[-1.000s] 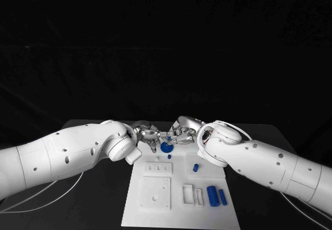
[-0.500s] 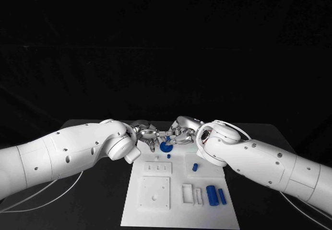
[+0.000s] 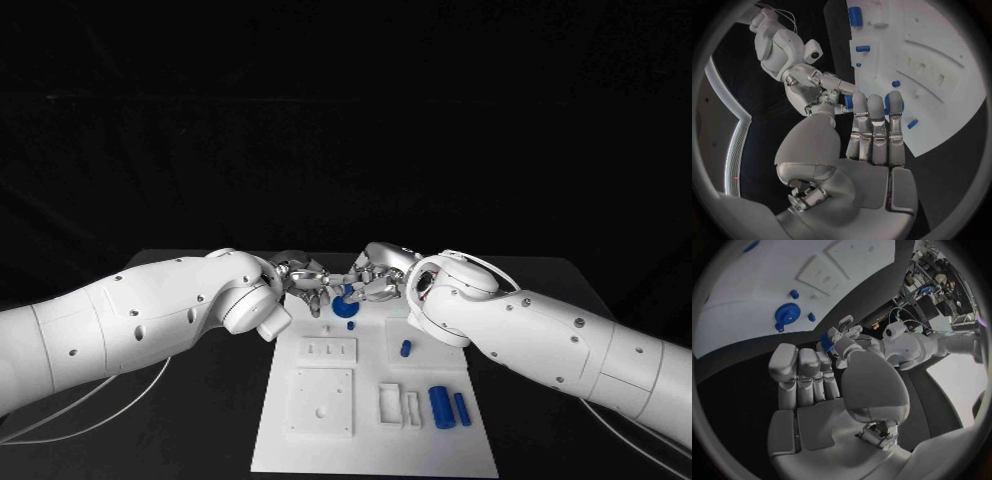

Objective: Assemble the parts on the task board

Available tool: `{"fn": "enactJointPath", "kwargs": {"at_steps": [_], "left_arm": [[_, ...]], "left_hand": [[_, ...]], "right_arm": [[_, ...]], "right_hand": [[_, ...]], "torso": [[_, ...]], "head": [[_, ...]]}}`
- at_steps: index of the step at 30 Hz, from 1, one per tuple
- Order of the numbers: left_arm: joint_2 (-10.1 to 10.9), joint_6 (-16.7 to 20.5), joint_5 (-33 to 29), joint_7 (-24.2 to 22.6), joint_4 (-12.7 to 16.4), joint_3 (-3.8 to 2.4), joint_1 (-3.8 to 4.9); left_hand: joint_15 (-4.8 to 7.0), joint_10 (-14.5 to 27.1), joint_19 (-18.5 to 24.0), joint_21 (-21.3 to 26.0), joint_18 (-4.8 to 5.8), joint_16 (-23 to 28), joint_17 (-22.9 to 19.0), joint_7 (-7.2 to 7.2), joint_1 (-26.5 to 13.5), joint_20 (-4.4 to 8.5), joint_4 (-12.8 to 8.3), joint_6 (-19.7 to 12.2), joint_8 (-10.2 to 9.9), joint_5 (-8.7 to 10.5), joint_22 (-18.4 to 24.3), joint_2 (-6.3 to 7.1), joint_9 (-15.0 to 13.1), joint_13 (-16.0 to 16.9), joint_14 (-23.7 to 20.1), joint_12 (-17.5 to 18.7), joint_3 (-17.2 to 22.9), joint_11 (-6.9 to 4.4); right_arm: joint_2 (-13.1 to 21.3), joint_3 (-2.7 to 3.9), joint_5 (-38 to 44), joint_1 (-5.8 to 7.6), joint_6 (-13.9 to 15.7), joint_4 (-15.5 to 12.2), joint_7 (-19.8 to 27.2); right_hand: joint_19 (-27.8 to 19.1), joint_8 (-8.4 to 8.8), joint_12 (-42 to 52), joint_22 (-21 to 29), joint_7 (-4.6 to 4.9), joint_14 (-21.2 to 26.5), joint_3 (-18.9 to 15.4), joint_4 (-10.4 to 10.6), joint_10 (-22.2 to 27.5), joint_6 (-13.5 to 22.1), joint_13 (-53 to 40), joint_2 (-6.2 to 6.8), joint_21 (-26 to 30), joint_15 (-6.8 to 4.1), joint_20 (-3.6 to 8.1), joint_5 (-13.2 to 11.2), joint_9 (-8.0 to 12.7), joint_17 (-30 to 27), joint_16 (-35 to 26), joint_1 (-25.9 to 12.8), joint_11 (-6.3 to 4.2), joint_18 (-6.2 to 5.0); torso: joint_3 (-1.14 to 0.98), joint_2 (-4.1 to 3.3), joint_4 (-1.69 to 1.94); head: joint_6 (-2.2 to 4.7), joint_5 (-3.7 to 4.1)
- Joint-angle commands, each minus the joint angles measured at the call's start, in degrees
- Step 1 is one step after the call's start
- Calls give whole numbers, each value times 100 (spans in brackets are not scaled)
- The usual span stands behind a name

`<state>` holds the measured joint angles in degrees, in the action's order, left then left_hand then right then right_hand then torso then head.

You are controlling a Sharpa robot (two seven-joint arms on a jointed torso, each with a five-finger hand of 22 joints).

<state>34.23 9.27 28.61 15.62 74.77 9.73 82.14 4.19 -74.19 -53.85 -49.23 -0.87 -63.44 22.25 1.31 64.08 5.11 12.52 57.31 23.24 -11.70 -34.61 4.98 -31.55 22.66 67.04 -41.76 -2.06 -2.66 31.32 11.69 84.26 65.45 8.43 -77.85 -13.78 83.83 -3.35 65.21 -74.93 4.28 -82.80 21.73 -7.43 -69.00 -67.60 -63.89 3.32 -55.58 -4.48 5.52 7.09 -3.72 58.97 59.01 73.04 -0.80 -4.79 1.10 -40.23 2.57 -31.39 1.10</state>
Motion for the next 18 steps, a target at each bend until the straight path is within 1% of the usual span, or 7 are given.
{"fn": "enactJointPath", "kwargs": {"at_steps": [1, 5, 8, 11, 13, 18], "left_arm": [[-20, -31, 58, 65, 7, -4, 6], [-22, -54, 89, 122, 7, -4, 6], [-19, -74, 125, 177, 16, -4, 6], [-14, -75, 144, 208, 21, -4, 6], [-11, -68, 153, 223, 23, -4, 6], [-17, -38, 163, 238, 30, -4, 6]], "left_hand": [[-14, -14, -13, 31, 41, 38, -5, 39, -19, -8, -32, 9, -9, 43, -9, -27, 9, -8, -10, 41, 2, 48], [-14, -17, -17, 36, 41, 39, -6, 40, -2, -8, -40, 8, -13, 46, -13, -28, 16, -9, -9, 43, 11, 47], [-11, -20, -32, 35, 38, 37, -6, 41, 7, -5, -55, 9, -16, 42, -23, -33, 24, -10, -2, 47, 8, 46], [-13, -18, -34, 36, 37, 39, -7, 46, 6, -5, -61, -3, -30, 42, -29, -24, 38, -12, -3, 52, 4, 50], [-14, -17, -34, 38, 37, 40, -7, 49, 4, -6, -61, -8, -37, 44, -31, -21, 44, -12, -4, 54, 3, 51], [-22, -5, -29, 64, 34, 65, -22, 60, 26, -15, -116, -6, -73, 40, -42, -63, 102, -27, -11, 87, -10, 61]], "right_arm": [[-7, 0, 68, 0, -64, -7, -6], [-6, -1, 70, 0, -60, -7, -8], [-7, -1, 71, 0, -49, -17, -7], [-7, -1, 72, 0, -47, -31, -7], [-8, -1, 72, 0, -51, -41, -9], [-1, -4, 73, 0, -80, -68, -17]], "right_hand": [[229, -24, -35, -692, -6, -15, -34, 5, -27, -55, -2, -43, 13, -38, 38, -21, -7, 2, -17, -7, -5, 29], [229, -24, -35, -692, -6, -15, -34, 5, -27, -55, -2, -43, 13, -38, 38, -21, -7, 2, -17, -7, -5, 29], [229, -24, -35, -692, -6, -15, -34, 5, -27, -55, -2, -43, 13, -38, 38, -21, -7, 2, -17, -7, -5, 29], [229, -24, -35, -692, -6, -15, -34, 5, -27, -55, -2, -43, 13, -38, 38, -21, -7, 2, -17, -7, -5, 29], [229, -24, -35, -692, -6, -15, -34, 5, -27, -55, -2, -43, 13, -38, 38, -21, -7, 2, -17, -7, -5, 29], [232, -24, -30, -695, -9, -15, -44, 11, -32, -55, -8, -47, 5, -38, 38, -17, -7, 0, -22, -9, -6, 30]], "torso": [[-1, 2, -3], [-2, 2, -1], [-1, -4, -1], [-3, -5, -9], [-8, -5, -11], [1, 4, -3]], "head": [[9, 4], [4, -7], [5, 7], [2, 5], [-3, 5], [-18, 26]]}}
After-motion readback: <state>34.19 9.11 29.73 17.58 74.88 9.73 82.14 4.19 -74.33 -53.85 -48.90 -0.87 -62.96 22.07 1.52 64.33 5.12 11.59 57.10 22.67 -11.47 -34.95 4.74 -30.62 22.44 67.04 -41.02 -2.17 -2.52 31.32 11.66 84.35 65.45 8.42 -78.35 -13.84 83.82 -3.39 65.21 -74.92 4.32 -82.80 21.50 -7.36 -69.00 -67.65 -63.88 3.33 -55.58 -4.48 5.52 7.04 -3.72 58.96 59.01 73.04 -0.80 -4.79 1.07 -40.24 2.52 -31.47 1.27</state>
